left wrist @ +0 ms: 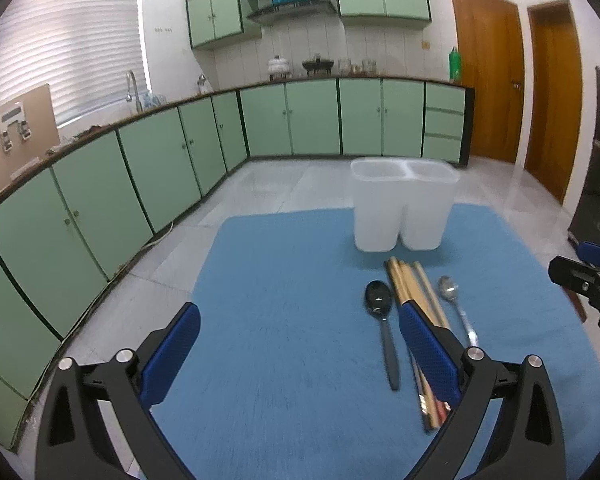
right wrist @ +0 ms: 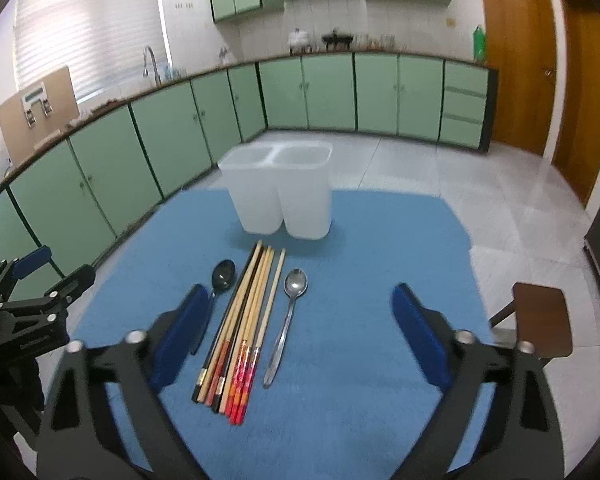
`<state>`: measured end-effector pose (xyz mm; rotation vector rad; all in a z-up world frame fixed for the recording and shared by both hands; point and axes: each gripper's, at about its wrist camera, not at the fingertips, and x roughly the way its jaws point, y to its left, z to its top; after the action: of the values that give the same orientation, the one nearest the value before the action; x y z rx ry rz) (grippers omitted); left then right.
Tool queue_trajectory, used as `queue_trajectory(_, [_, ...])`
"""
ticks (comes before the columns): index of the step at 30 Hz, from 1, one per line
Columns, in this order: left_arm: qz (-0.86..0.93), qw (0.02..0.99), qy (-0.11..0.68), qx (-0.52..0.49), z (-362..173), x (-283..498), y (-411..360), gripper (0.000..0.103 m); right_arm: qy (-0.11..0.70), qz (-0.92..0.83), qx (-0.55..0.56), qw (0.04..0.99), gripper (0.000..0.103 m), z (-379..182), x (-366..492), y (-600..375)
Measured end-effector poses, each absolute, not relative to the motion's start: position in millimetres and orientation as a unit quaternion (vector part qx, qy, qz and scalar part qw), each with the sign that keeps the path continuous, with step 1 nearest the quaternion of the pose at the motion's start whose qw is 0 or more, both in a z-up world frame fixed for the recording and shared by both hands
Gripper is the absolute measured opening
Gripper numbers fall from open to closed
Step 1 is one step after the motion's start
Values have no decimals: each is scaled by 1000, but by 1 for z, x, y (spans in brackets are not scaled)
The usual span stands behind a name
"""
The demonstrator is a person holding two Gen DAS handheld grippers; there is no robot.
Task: Organize utensils
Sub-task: 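Grasp the silver spoon with the right tool while the left tool grasps the black spoon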
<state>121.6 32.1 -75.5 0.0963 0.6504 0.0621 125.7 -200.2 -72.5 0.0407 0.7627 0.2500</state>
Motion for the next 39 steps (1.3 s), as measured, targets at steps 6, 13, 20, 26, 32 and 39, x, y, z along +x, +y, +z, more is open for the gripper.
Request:
queue_trajectory(6, [36,931,361,30,-106,168,39,92,438,127,28,890,66,-119,175,-186])
queue_trajectory(13, [28,918,396,21,-134,193,41,87,481,115,40,868,50,-159,211,-179])
queue_trajectory(20, [15,912,410,17,-144,200,36,87,496,119,30,860,33,-175,222,-169])
queue_trajectory(26, [-4,908,419,20,-150,206,27,87,492,121,26,862,22,-174,224,-169])
queue_trajectory(32, [-26,899,438,14,-161,214,11,87,494,125,23,860,7,-171,223,-186])
queue_trajectory(39, [-36,886,462,24,-179,224,-5,86,496,135,18,858,6,-168,226,-198])
